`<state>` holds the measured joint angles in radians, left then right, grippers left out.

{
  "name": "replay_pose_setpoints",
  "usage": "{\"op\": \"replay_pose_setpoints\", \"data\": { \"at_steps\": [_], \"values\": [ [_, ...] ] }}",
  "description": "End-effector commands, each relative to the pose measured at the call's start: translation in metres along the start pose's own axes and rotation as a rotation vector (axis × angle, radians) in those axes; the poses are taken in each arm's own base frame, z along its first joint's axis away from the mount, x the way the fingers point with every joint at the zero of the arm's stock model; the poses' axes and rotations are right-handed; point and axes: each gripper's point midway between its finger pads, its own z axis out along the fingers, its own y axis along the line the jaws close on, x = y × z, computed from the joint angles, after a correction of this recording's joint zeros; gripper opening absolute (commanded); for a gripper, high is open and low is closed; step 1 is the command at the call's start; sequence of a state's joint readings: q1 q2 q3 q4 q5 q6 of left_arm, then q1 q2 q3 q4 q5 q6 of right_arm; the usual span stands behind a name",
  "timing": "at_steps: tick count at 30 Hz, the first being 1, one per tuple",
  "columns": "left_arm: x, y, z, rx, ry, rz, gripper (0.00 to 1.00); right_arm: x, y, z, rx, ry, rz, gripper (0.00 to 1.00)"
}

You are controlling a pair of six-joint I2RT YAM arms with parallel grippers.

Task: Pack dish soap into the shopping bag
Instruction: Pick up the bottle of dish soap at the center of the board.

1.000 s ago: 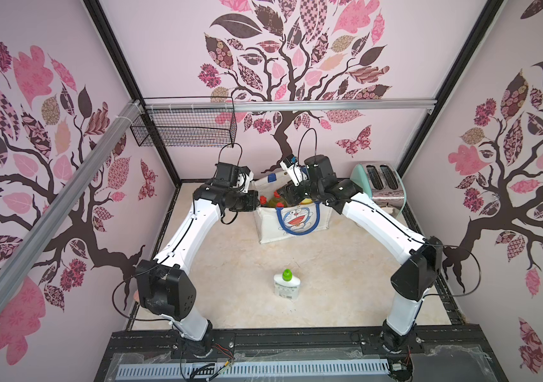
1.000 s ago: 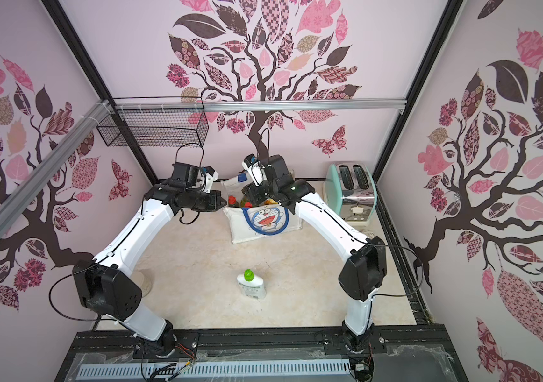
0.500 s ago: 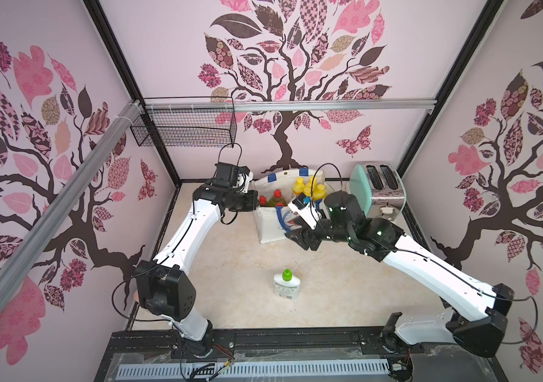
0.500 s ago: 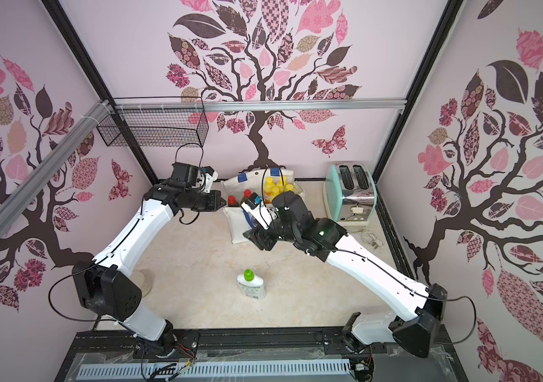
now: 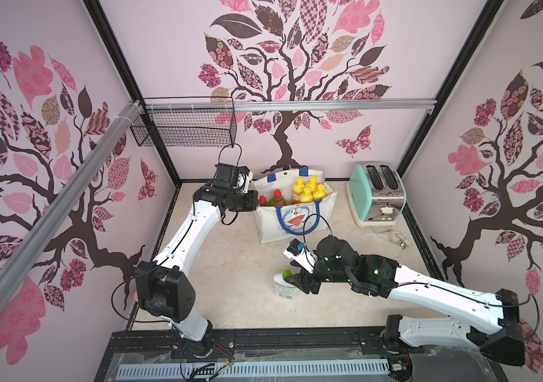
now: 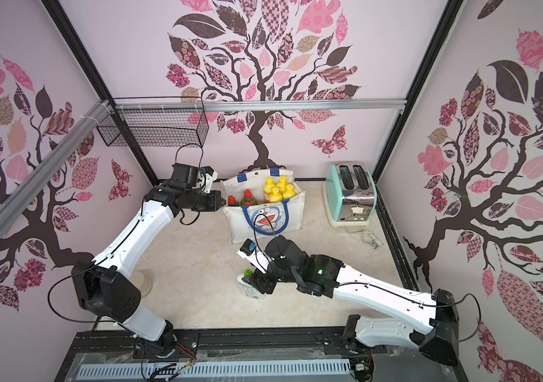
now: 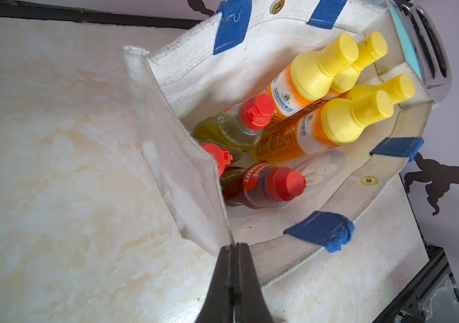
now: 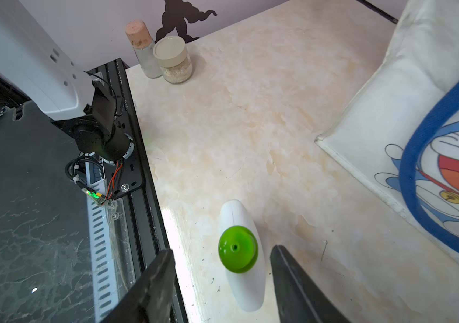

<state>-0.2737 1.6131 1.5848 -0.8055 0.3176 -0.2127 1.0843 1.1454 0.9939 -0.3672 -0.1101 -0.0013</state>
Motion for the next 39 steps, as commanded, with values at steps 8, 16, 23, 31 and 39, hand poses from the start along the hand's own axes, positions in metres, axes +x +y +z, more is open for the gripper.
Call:
{"op": "replay_pose_setpoints", "data": {
  "at_steps": [8,16,23,31,39],
  "values": [
    [0.004,0.000,-0.004,-0.012,-0.006,0.006,0.00,-0.004,-0.013,0.008,0.072,-0.052,0.025,0.60],
    [0.004,-0.001,-0.004,-0.008,-0.004,0.009,0.00,0.005,-0.011,0.020,0.049,-0.051,0.051,0.60],
    [0.004,-0.001,-0.004,-0.009,-0.006,0.011,0.00,0.012,-0.018,0.027,0.078,-0.052,0.071,0.58],
    [0.003,-0.004,-0.005,0.007,-0.008,0.011,0.00,0.013,-0.022,0.032,0.099,-0.068,0.083,0.46],
    [0.004,-0.004,-0.003,0.010,-0.001,0.012,0.00,0.014,-0.023,0.032,0.106,-0.074,0.098,0.30]
  ]
}}
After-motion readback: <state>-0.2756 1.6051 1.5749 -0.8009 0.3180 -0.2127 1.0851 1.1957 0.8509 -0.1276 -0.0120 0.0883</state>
